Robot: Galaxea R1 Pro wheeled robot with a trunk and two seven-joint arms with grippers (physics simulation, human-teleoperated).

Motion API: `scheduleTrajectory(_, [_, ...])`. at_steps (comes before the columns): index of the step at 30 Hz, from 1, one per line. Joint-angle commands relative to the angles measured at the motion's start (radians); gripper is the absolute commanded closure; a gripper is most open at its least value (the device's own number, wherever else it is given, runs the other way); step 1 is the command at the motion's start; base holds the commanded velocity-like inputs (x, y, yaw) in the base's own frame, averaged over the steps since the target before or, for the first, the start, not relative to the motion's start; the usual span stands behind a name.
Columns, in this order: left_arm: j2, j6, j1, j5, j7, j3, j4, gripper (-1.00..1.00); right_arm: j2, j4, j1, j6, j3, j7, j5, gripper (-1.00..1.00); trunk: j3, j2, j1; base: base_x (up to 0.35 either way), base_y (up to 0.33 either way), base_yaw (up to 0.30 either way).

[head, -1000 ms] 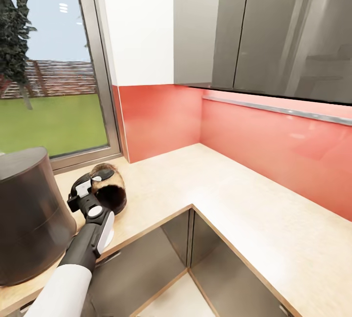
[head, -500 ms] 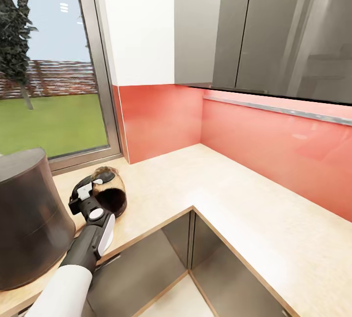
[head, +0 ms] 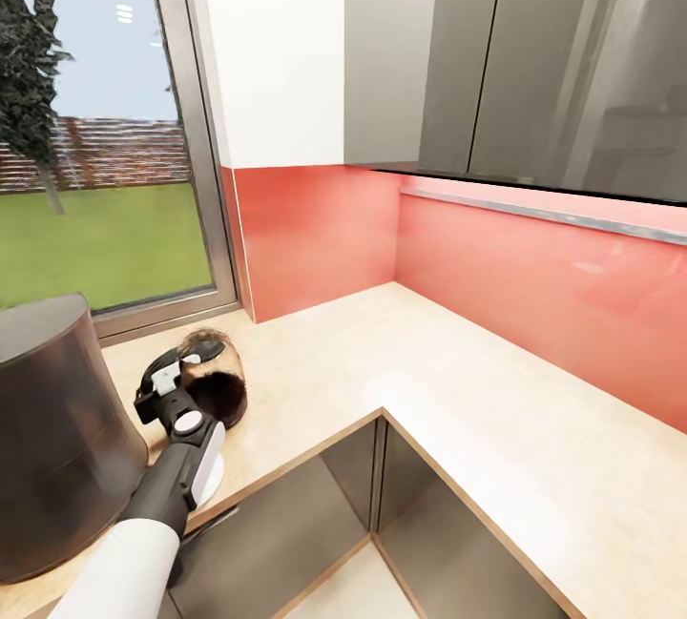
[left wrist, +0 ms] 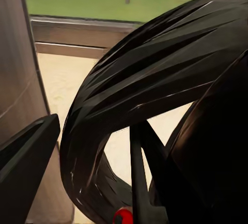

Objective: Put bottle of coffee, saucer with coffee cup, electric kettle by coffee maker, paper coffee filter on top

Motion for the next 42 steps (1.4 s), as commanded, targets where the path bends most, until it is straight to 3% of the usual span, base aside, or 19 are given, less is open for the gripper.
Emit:
scheduleTrajectory(1, [-0.001, 0.000, -0.001, -0.009, 0.001, 0.001, 0.002, 1.00, 0.000, -0.002, 0.000, 0.006, 0.009, -0.005, -0.008, -1.00, -0.002, -0.002, 0.001, 0.000, 0.000, 0.000])
scheduleTrajectory(12, [0.007, -0.001, -0.001, -0.009, 0.001, 0.001, 0.019, 1.00, 0.000, -0.002, 0.000, 0.006, 0.008, -0.005, -0.008, -1.00, -0.002, -0.002, 0.001, 0.000, 0.000, 0.000])
scheduleTrajectory(13, [0.007, -0.001, -0.001, -0.009, 0.002, 0.001, 0.020, -1.00, 0.000, -0.002, 0.000, 0.006, 0.008, -0.005, -0.008, -1.00, -0.002, -0.002, 0.001, 0.000, 0.000, 0.000])
scheduleTrajectory(42, [0.003, -0.001, 0.007, -0.001, 0.002, -0.002, 0.043, -1.00, 0.000, -0.002, 0.000, 0.006, 0.008, -0.005, -0.008, -1.00, -0.002, -0.002, 0.001, 0.000, 0.000, 0.000])
